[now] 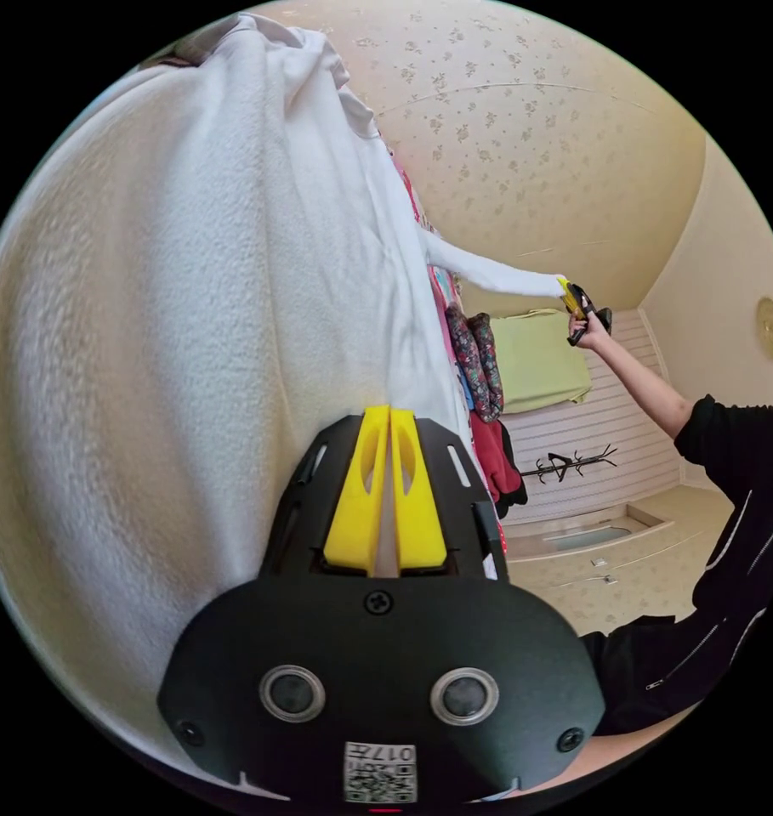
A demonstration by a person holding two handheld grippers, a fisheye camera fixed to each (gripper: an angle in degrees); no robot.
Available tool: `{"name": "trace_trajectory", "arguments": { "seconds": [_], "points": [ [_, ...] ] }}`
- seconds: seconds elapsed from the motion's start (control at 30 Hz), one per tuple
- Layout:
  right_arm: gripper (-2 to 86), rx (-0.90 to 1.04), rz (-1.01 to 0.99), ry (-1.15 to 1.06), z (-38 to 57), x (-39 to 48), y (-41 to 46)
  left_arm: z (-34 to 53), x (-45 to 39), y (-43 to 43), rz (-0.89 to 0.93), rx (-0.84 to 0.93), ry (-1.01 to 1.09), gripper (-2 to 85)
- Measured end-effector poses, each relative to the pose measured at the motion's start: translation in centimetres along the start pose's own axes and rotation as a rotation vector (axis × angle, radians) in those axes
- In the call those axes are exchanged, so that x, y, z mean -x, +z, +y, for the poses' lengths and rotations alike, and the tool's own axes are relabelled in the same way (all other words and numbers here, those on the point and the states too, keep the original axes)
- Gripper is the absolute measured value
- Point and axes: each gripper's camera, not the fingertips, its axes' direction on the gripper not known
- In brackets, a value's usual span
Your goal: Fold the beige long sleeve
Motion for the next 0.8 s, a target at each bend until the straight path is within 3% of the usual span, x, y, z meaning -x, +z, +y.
{"name": "trace_trajectory", "arguments": {
  "seconds": [0.23,0.37,0.5,0.6,0.73,0.8],
  "points": [
    [4.2,0.062,-0.536,-0.178,-1.3,14.7,12.7,0.2,-1.3,0.8,0.006,-0.005,0.002,-0.6],
    [6.4,0.25,-0.738,-0.284,1.6,24.4,24.7,0.4,-2.1,1.4,0.009,-0.006,0.002,-0.5],
    [12.4,0.526,-0.961,-0.136,9.7,27.1,37.9,0.5,-2.9,2.1,0.02,-0.01,0.002,-0.1],
    [13.9,0.52,-1.054,-0.011,13.8,26.2,40.5,0.4,-3.3,2.6,0.087,-0.004,-0.019,1.7],
    [14.1,0.456,-0.963,-0.027,12.9,23.3,38.0,0.4,-5.0,2.0,0.299,0.042,-0.006,5.8],
    [14.0,0.44,-0.737,-0.136,10.3,21.4,35.0,0.3,-7.0,0.3,0.27,0.014,0.054,6.4]
  ]
}}
